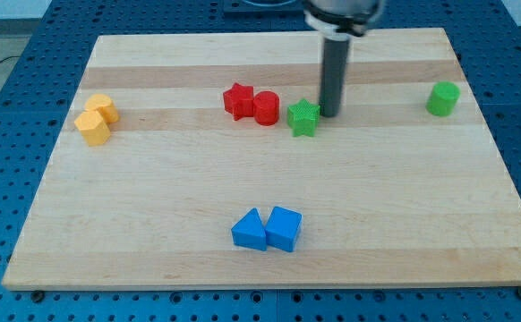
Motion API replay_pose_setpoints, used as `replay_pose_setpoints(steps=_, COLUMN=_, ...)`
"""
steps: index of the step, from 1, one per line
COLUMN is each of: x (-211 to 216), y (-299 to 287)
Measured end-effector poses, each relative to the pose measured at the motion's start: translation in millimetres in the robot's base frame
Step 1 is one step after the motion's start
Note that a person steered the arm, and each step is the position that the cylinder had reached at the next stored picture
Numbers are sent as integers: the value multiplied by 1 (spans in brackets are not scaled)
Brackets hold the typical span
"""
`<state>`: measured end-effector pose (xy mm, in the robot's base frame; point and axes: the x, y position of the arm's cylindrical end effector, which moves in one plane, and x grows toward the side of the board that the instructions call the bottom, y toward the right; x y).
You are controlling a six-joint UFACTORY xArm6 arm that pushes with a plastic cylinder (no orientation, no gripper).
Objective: Point your arm at the bottom of the green star
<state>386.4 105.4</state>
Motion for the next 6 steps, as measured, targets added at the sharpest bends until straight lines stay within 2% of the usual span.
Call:
replay_pose_setpoints(steps=1, x=38, y=46)
replay_pose_setpoints(steps=2, x=58, y=20)
replay_pose_setpoints(steps=3, x=43, y=-10)
replay_pose_setpoints(steps=5, x=19, y=-20)
replay_pose_setpoints(steps=6, x=31, y=-20)
